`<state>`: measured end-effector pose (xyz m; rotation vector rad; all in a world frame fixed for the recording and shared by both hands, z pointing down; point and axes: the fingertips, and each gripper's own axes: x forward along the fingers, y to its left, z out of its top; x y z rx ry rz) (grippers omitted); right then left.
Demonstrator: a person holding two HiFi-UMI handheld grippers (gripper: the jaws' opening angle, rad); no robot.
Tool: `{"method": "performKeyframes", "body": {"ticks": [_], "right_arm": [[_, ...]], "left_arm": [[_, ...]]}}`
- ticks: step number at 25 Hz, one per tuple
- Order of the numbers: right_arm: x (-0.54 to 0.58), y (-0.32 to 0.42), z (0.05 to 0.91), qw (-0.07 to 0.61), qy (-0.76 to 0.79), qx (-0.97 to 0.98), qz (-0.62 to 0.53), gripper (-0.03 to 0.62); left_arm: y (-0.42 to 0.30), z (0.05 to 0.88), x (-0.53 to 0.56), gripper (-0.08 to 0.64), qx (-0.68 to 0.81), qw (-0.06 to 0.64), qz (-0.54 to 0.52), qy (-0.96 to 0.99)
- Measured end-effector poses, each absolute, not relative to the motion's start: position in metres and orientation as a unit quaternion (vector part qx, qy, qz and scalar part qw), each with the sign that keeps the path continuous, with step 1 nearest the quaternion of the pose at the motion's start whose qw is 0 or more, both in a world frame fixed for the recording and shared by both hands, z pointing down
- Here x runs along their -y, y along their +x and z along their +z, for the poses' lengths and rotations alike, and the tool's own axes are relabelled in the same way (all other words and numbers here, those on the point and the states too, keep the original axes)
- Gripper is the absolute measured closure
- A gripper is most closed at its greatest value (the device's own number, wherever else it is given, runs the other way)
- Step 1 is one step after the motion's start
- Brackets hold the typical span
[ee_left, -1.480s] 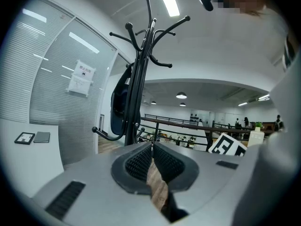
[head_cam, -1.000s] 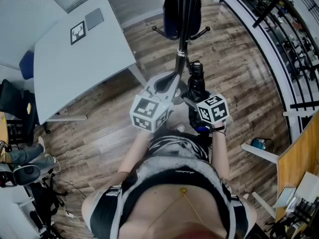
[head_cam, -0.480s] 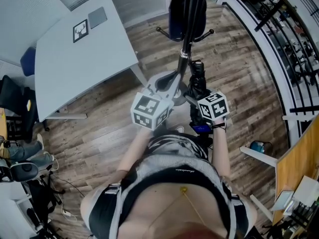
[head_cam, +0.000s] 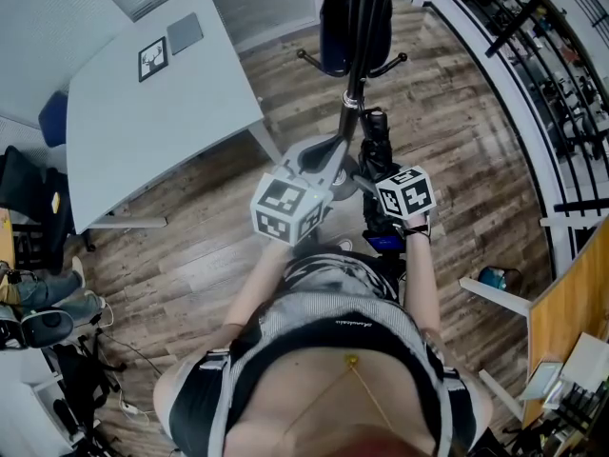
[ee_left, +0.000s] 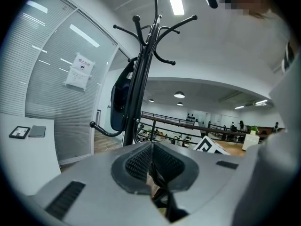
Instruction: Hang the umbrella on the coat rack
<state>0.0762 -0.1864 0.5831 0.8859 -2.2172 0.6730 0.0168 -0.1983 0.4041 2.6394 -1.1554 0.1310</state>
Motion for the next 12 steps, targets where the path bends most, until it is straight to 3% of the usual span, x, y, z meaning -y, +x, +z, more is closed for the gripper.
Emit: {"method": "performKeyframes", "body": {"ticks": [12], "right_arm": [[0.1962, 0.0763, 0.5864, 0.329, 0.34, 0.842, 0.259, 0.314]], "left_arm": [[0.0178, 0.4049, 0.1992, 0.545, 0.396, 0.131, 0.048, 0.908]]}}
